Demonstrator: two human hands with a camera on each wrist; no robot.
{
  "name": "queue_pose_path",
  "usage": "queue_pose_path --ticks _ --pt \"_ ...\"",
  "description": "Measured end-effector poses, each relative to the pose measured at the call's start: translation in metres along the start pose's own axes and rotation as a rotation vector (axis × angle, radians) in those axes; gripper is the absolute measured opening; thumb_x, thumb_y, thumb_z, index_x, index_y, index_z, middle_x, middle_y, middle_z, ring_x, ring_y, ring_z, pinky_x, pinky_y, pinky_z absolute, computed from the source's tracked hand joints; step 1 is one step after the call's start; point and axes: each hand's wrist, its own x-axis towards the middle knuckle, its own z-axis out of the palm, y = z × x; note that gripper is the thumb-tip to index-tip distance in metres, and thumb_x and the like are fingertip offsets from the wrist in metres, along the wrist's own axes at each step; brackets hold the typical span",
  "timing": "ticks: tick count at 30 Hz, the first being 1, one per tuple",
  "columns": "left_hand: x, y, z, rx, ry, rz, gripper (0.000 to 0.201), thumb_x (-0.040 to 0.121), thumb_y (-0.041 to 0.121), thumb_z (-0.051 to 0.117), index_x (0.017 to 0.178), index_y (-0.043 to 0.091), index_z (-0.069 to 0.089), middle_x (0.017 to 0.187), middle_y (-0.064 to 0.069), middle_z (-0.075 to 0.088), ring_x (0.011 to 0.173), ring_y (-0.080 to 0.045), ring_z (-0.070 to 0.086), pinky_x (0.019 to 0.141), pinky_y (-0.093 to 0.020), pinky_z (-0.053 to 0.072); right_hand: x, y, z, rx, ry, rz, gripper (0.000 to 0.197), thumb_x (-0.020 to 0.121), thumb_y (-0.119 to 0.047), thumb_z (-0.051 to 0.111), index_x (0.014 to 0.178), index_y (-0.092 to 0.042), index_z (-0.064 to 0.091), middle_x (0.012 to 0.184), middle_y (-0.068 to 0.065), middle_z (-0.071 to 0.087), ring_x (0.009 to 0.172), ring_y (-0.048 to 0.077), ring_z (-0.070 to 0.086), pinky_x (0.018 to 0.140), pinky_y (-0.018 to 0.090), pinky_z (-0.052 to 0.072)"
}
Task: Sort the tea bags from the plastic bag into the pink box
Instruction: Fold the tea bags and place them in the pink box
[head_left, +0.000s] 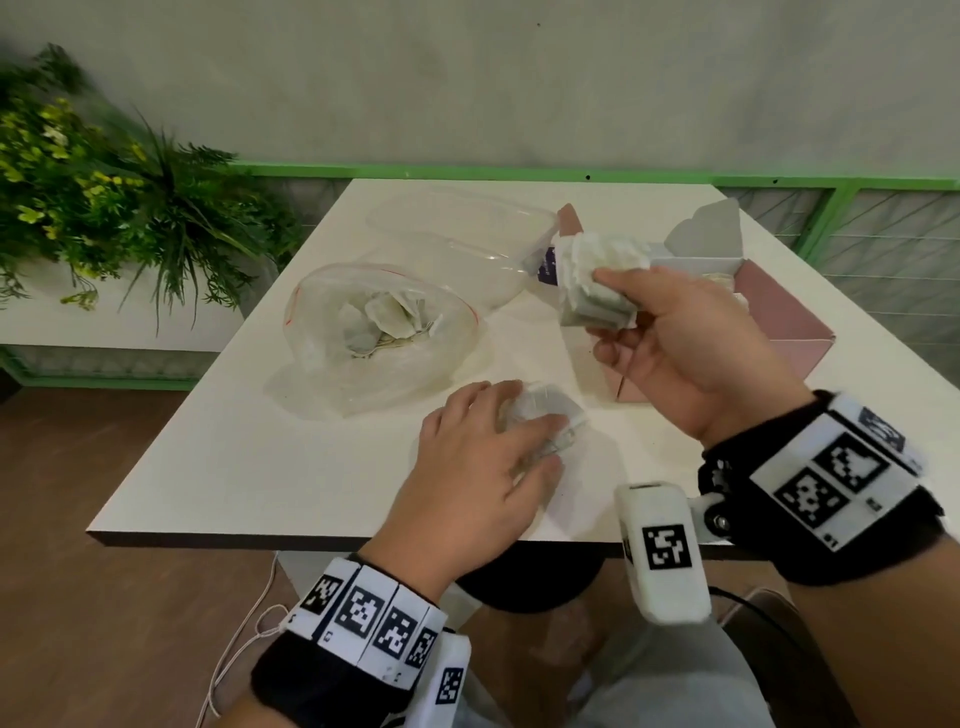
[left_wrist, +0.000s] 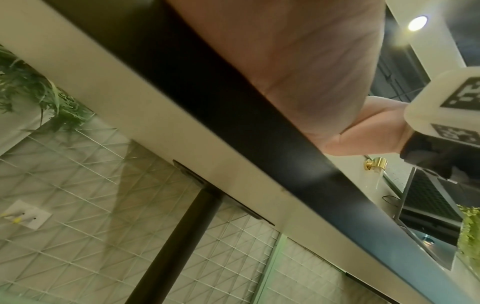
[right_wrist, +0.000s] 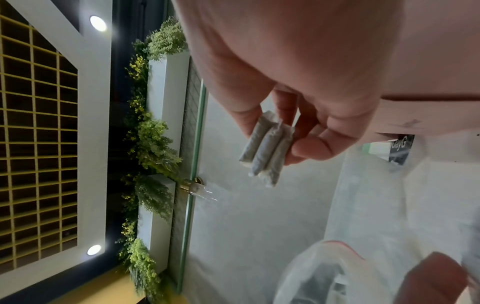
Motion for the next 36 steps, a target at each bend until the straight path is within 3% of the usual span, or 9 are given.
queue_pose_path --ticks 3,7,12,14,18,21,26,31,36 --pt "0.002 0.001 0.001 0.096 -0.052 -0.041 0.053 0.099 0.065 0.034 0.147 0.045 0.046 0.154 0.012 0.038 0.146 -0.017 0.023 0.118 -0.041 0.021 -0.006 0.014 -0.003 -0.045 0.01 0.045 0.005 0.092 -0.012 0.068 0.087 -0.013 0.065 0.076 0.004 0.069 0.061 0.014 0.063 0.051 0.024 0.046" --pt "0.0 0.003 -0.002 0.019 0.099 -0.045 0.05 0.102 0.059 0.039 0.137 0.029 0.058 0.137 0.014 0.057 0.128 -0.011 0.042 0.107 -0.033 0.035 -0.015 0.04 -0.015 -0.1 0.012 0.076 0.005 0.091 -0.015 0.069 0.095 -0.013 0.071 0.083 0.001 0.073 0.072 0.012 0.066 0.065 0.027 0.047" --pt "-0.009 0.0 -0.006 -0.372 0.417 -0.074 0.014 0.096 0.028 0.069 0.108 0.023 0.074 0.106 0.016 0.07 0.105 -0.005 0.061 0.091 -0.022 0.047 -0.028 0.053 -0.022 0.022 -0.084 -0.011 0.033 0.083 -0.014 0.068 0.112 0.001 0.072 0.111 0.015 0.075 0.102 0.025 0.071 0.094 0.036 0.052" --pt "-0.01 0.0 -0.008 -0.558 0.424 -0.129 0.015 0.09 0.012 0.075 0.098 0.024 0.075 0.094 0.015 0.071 0.095 -0.007 0.066 0.083 -0.018 0.05 -0.034 0.055 -0.023 0.052 -0.162 -0.014 0.037 0.084 -0.012 0.065 0.117 0.004 0.069 0.116 0.021 0.072 0.108 0.03 0.069 0.099 0.038 0.053" --pt "-0.007 -0.003 -0.011 -0.884 0.319 -0.208 0.037 0.084 -0.005 0.075 0.103 0.027 0.071 0.09 0.001 0.073 0.081 -0.012 0.066 0.077 -0.028 0.056 -0.041 0.06 -0.021 -0.004 -0.304 0.011 0.029 0.09 -0.007 0.061 0.115 0.007 0.069 0.113 0.026 0.071 0.102 0.033 0.069 0.094 0.043 0.054" --pt "-0.005 -0.006 -0.013 -0.98 0.322 -0.202 0.043 0.081 -0.004 0.077 0.112 0.024 0.068 0.091 -0.012 0.071 0.081 -0.022 0.064 0.078 -0.035 0.055 -0.044 0.068 -0.015 -0.093 -0.342 0.027 0.027 0.091 -0.007 0.065 0.115 0.006 0.069 0.114 0.028 0.07 0.1 0.036 0.066 0.093 0.048 0.053" --pt "-0.004 -0.011 -0.013 -1.013 0.325 -0.245 0.043 0.086 -0.002 0.072 0.116 0.028 0.065 0.093 -0.005 0.076 0.082 -0.023 0.067 0.081 -0.041 0.057 -0.045 0.077 -0.011 -0.106 -0.315 0.062 0.03 0.086 -0.007 0.066 0.113 0.004 0.071 0.112 0.028 0.071 0.098 0.036 0.067 0.093 0.051 0.051" --pt "-0.002 -0.014 -0.016 -1.057 0.409 -0.277 0.036 0.091 -0.008 0.067 0.116 0.017 0.063 0.092 -0.006 0.078 0.073 -0.019 0.071 0.074 -0.027 0.056 -0.045 0.079 -0.019 0.096 -0.225 0.106 0.033 0.086 -0.005 0.062 0.117 0.004 0.069 0.119 0.024 0.07 0.106 0.035 0.067 0.093 0.045 0.053" --pt "-0.001 -0.018 -0.015 -1.095 0.426 -0.275 0.03 0.091 -0.009 0.066 0.113 0.013 0.066 0.092 -0.005 0.077 0.072 -0.016 0.07 0.073 -0.026 0.056 -0.046 0.08 -0.023 0.124 -0.182 0.115 0.035 0.086 -0.008 0.062 0.119 0.0 0.07 0.122 0.024 0.069 0.106 0.038 0.064 0.088 0.044 0.047"
